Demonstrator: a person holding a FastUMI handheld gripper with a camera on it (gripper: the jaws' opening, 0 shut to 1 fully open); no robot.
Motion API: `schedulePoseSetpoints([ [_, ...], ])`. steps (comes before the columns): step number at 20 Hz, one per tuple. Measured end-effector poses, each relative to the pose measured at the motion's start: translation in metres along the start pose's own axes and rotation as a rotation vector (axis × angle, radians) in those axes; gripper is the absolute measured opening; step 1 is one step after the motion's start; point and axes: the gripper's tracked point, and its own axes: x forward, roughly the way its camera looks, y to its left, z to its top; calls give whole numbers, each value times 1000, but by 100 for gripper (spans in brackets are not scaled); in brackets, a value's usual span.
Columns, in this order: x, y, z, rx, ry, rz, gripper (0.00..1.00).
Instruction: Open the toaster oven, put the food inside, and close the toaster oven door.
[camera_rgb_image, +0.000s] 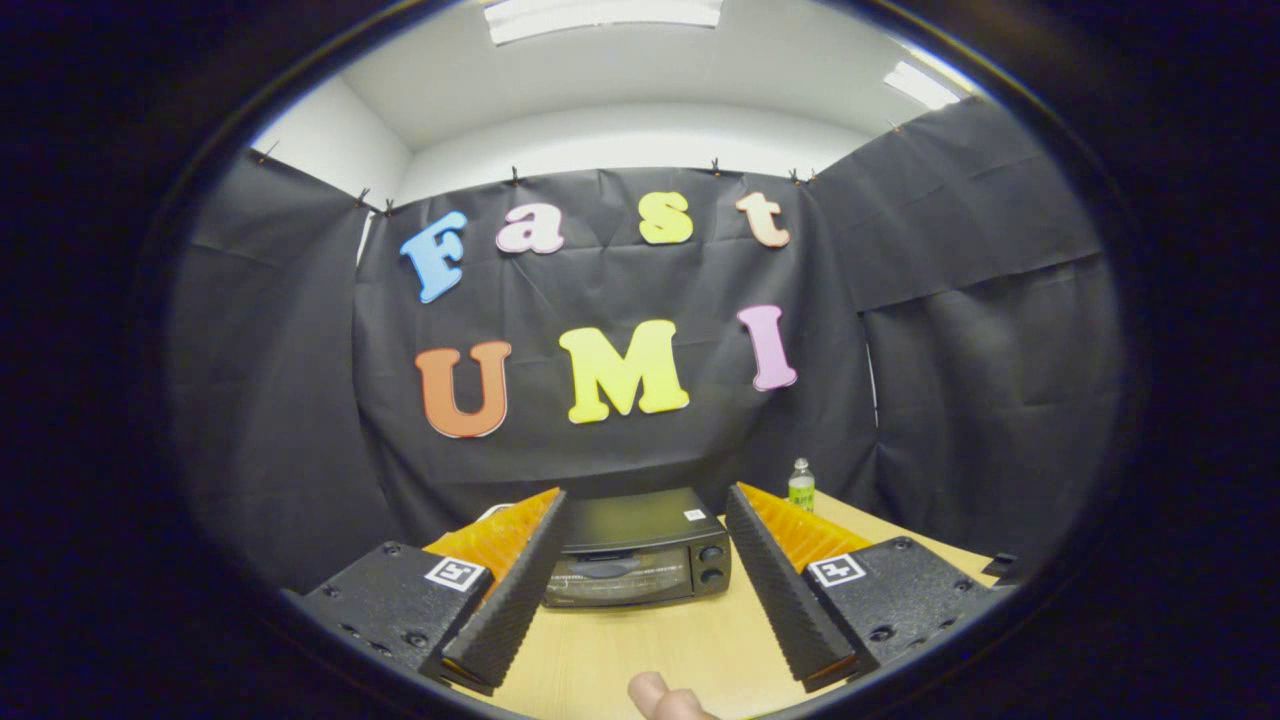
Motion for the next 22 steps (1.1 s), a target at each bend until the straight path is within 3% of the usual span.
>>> schedulePoseSetpoints([
  [8,-18,21,-8,-42,-2,98,100],
  [22,-24,21,-19,-55,18,91,100],
])
